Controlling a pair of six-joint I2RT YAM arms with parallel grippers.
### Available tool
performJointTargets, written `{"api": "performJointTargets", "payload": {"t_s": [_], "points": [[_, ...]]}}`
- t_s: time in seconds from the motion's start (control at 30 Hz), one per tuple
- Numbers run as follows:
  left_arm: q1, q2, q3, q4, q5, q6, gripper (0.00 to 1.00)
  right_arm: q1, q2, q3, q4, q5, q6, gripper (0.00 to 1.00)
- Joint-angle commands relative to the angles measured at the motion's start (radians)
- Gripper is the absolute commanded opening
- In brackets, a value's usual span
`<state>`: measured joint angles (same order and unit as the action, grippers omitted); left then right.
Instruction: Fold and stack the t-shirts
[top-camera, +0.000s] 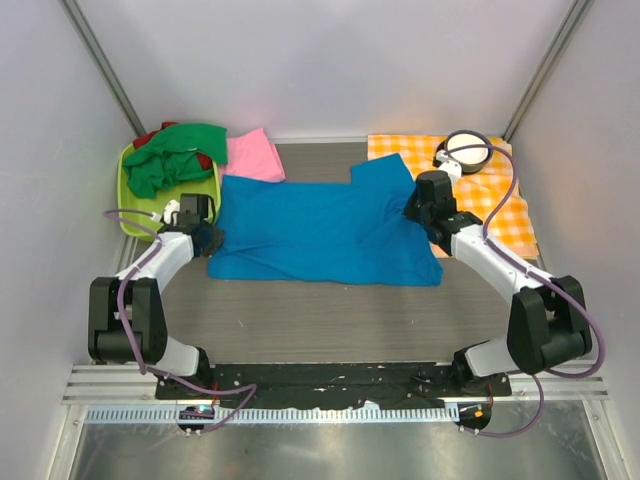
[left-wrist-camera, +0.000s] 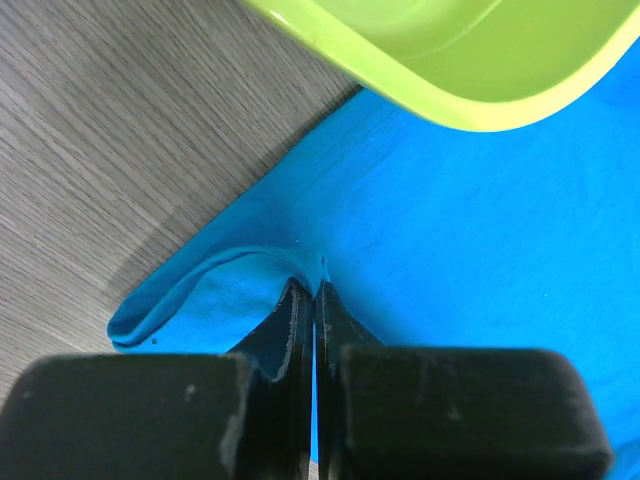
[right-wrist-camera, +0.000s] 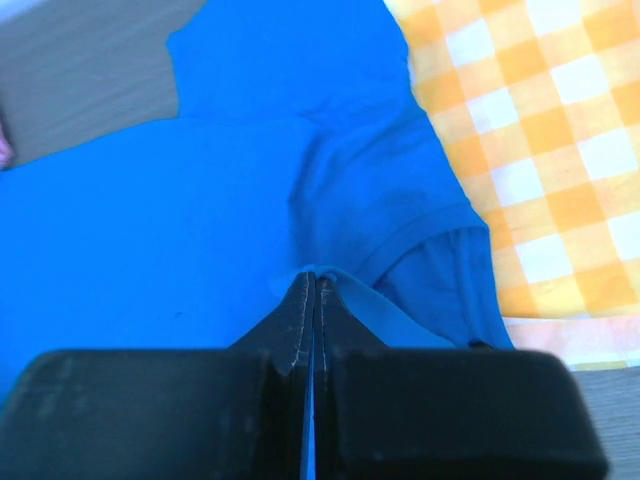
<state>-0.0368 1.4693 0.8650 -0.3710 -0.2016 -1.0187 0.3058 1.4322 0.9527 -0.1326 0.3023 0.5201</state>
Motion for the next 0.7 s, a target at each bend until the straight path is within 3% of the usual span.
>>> {"api": "performJointTargets", "payload": {"t_s": [0.0,0.17,0.27,0.6,0.63,0.67], "points": [[0.003,-0.047,-0.001,0.05,-0.033,-0.009,0.0,0.001,-0.093,0.046,0.091,-0.083,-0.037,0.01],[0.002,-0.047,-0.004,0.05,-0.033,-0.009,0.0,0.001,-0.095,0.021,0.139,-0.135,-0.026,0.01],[0.002,-0.044,-0.001,0.046,-0.032,-0.007,0.0,0.001,-0.006,0.069,0.003,-0.045,-0.016,0.01],[0.0,-0.041,0.006,0.027,-0.032,-0.001,0.0,0.0,0.105,0.107,-0.22,0.236,0.023,0.01],[0.0,-0.038,0.008,0.026,-0.03,-0.003,0.0,0.0,0.103,0.119,-0.237,0.257,0.03,0.06],[-0.003,-0.038,0.006,0.026,-0.03,-0.003,0.02,0.0,0.103,0.127,-0.248,0.268,0.038,0.47]]}}
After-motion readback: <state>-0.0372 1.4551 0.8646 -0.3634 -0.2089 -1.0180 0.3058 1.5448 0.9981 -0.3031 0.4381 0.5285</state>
